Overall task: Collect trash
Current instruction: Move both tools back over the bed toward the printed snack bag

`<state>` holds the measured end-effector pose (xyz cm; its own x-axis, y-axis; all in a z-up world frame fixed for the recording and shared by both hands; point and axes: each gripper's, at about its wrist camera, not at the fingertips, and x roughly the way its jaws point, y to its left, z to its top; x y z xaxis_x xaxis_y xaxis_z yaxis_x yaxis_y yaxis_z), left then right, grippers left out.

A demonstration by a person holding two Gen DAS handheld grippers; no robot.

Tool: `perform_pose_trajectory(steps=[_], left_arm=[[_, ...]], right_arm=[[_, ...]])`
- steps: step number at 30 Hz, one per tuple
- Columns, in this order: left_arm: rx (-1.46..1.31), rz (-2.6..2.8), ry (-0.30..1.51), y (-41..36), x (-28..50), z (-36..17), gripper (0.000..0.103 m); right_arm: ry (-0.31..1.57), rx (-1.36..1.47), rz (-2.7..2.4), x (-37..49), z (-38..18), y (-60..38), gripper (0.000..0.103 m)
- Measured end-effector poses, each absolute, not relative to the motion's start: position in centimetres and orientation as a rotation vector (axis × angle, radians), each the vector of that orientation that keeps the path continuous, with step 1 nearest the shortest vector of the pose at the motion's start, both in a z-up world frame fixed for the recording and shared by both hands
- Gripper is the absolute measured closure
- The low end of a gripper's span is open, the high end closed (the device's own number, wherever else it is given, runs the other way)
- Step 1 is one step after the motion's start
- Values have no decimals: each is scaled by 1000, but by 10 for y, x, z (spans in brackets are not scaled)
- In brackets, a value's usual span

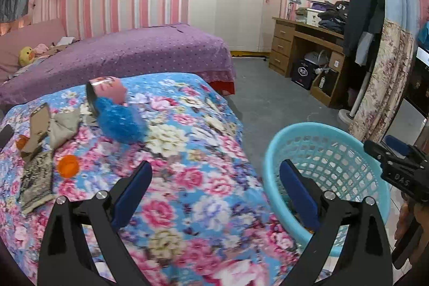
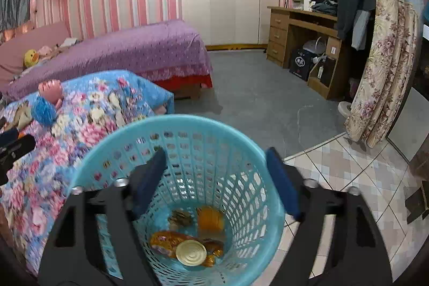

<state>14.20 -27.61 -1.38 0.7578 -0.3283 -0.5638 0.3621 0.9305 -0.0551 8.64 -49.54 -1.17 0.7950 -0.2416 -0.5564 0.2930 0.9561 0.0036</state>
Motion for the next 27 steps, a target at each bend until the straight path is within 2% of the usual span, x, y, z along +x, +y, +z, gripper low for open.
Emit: perform_pose_trajectory(steps=[4,17,27], left_arm=[[64,-342,594,-254,142,-6,9],[70,-155,579,-129,149,7,9],[-8,-23,664,-37,172,-26,7]], right_arm=[[566,94,-307,89,-3,-482,4],[555,113,-204,135,10,-379,4],[620,-36,-56,170,-11,-270,4]])
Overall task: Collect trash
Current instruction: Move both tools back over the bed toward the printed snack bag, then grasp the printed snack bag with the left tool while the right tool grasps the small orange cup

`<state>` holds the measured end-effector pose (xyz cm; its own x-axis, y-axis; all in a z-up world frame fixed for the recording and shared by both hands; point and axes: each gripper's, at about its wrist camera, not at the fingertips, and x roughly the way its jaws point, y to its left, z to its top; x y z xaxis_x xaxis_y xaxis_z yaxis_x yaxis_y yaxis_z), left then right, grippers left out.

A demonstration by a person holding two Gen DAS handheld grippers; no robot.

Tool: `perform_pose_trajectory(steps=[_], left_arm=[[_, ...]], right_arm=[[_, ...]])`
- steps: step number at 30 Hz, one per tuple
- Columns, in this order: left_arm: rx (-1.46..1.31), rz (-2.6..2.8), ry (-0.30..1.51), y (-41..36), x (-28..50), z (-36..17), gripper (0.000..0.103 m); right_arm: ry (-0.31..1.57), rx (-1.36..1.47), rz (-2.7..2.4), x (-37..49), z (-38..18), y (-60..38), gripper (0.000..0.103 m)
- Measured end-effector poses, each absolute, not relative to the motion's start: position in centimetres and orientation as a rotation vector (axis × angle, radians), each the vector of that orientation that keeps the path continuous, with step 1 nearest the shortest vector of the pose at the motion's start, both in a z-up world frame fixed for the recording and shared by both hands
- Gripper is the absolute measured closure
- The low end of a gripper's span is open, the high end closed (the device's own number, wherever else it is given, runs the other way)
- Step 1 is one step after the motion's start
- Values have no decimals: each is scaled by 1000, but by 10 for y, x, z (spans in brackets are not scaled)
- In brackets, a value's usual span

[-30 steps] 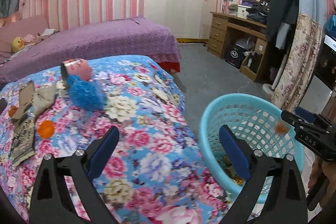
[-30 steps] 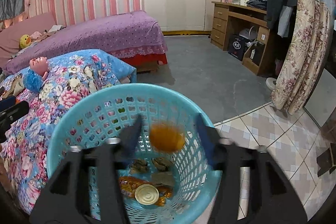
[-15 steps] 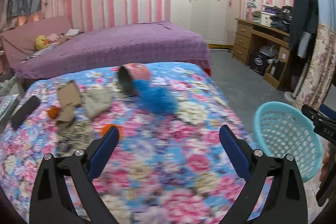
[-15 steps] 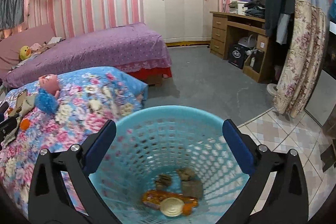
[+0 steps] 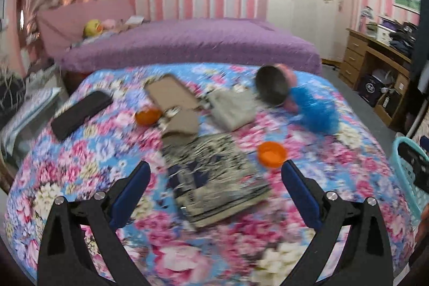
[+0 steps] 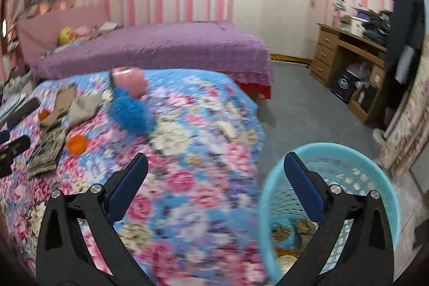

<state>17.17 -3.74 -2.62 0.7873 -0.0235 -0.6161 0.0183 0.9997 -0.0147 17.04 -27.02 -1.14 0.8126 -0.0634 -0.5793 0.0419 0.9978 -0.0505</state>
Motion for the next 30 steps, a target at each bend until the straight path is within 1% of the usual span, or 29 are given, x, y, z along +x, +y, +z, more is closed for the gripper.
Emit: perform_pose_trajectory(steps=[3,9,21,24,26,28,29,30], left_arm=[[6,17,690,-23,181,-39,7],[-63,7,785,-5,196,-58,7],[-118,-27,883,-1,214,-75,7],[-70,-27,908,-10,218,-78,7],[-47,-64,908,-20,220,-77,10],[-17,-95,901,-30,220,-76,24],[-8,-102,898,-33,220,-75,28],[1,-109,893,-35,219,-74,41]], right_arm=[[649,-47,-27,177,-21,-251,4],[678,-29,-31,188,-32,-240,4],[722,-3,-59,202,-42,-241,4],[721,21,-63,206,-42,-243,4],[716,24,-61,207,-41,-241,4],[702,16,-62,206,-39,-237,4],[697,9,-60,205,-38,-234,4],[695,2,-58,205,-38,-231,4]])
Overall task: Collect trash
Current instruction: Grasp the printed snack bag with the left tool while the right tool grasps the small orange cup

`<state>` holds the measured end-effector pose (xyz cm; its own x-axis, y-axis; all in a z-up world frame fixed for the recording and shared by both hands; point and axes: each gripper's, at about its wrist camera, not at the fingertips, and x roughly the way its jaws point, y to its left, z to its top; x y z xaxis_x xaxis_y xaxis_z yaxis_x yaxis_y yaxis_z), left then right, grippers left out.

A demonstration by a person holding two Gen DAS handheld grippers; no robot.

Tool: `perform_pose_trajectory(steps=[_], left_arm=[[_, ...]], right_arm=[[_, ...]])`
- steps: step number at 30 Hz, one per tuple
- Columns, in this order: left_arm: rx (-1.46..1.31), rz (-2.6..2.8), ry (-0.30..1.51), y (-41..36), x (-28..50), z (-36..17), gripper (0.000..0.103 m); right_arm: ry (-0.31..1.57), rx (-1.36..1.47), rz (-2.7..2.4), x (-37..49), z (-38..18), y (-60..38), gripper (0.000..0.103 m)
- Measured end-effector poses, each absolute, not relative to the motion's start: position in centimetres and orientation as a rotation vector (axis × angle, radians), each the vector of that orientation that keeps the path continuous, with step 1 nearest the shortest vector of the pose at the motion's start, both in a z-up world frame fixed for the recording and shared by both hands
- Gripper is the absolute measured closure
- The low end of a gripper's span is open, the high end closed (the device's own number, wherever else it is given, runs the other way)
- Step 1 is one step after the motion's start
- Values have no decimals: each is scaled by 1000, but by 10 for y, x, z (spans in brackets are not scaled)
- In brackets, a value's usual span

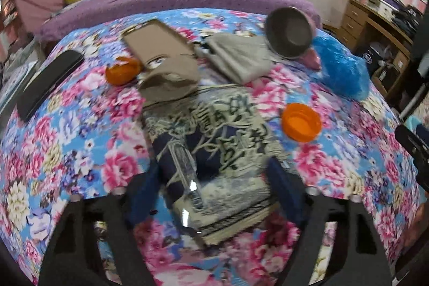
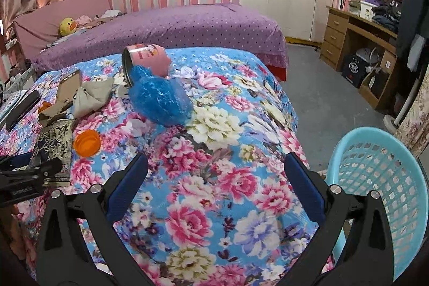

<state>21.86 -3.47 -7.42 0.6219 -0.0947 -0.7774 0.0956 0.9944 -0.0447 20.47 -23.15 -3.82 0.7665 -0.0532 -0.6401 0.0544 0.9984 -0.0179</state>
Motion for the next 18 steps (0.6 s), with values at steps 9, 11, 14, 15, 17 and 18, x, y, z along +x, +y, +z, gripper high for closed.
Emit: perform_pose_trajectory(steps=[9,11,14,15,17,18], left_arm=[[-90,-135,863,1,210,-64,100],[-80,-129,823,10,202,-55,100],[-97,-120,775,28,192,-41,100],[-102,-111,757,35,188,-36,100],[-101,-88,726,46,184,-28,100],[-99,-79,715,49,184,-25,100]], right_arm=[[706,-38,-31,203,-41,-208,4],[708,-49,-16,202,-41,-200,4],[714,-46,17,202,-42,-189,4],[714,-46,32,203,-41,-184,4],[716,-51,63,205,-41,-173,4],[718,-56,76,206,-41,-168,4]])
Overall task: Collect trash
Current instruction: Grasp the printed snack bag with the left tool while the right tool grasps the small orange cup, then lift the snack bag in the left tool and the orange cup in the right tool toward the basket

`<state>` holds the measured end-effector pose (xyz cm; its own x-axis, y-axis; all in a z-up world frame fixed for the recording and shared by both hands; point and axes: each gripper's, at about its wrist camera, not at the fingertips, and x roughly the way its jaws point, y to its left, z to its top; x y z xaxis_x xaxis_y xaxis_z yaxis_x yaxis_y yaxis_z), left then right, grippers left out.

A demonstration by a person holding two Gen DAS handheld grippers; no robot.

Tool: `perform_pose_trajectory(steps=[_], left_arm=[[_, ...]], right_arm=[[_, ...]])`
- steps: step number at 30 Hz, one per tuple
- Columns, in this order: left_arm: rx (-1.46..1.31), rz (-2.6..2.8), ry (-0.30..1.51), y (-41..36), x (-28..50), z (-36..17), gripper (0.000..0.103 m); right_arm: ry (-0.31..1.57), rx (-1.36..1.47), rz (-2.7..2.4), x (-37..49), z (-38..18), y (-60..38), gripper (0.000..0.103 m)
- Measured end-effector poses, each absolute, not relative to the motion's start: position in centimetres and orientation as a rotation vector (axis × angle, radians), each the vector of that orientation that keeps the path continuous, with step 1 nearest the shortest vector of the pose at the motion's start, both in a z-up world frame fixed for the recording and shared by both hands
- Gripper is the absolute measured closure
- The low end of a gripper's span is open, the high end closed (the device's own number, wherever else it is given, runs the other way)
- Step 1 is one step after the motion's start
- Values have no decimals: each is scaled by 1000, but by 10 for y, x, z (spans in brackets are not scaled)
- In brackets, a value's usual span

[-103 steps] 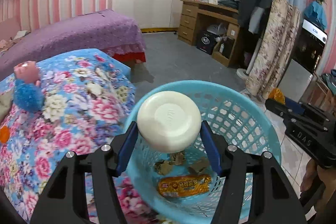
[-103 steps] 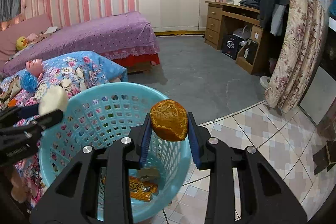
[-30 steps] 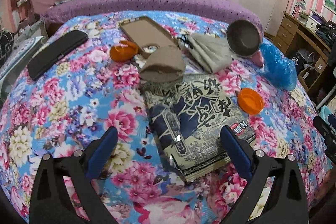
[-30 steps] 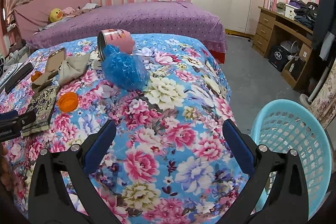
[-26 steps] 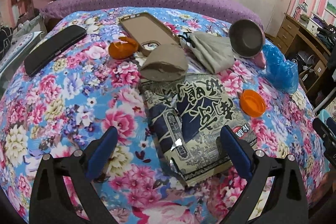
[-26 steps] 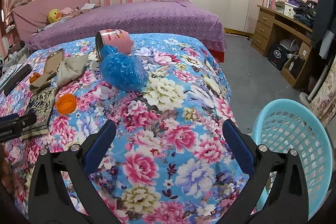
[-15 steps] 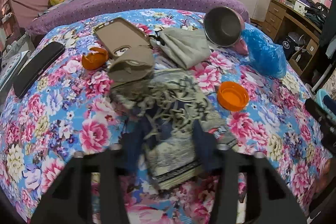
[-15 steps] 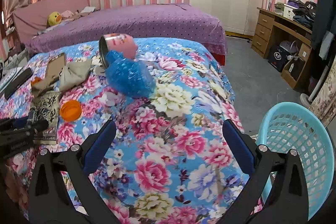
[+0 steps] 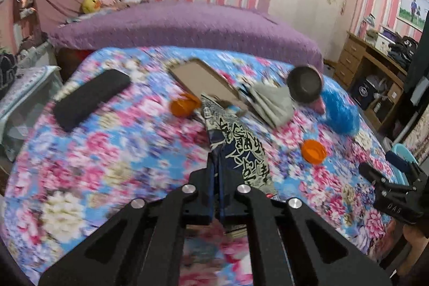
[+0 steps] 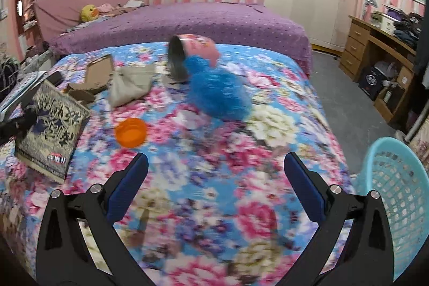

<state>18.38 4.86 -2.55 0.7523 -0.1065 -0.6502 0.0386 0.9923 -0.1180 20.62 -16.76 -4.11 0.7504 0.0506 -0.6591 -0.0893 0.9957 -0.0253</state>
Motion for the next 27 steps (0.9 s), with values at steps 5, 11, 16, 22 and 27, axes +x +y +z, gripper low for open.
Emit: perform_pose_trajectory(steps=[5,11,16,22,27], left_arm=[[-78,-36,665,68,182,-15,100],[-136,-58,654,84,180,-9,100],[-152,-48,674,86,185,-15,100],[-138,-41,691,82,188,-20,100],[-145,-38,696,82,188,-22,100]], right_arm=[[750,-78,165,219,-47,-137,4],[793,-110,211,240,-54,-108,13],[826,-133,251,256,-59,-90,32],[846,-134,282,261,-63,-87,62],[778,-98,238,246,-51,-106,63]])
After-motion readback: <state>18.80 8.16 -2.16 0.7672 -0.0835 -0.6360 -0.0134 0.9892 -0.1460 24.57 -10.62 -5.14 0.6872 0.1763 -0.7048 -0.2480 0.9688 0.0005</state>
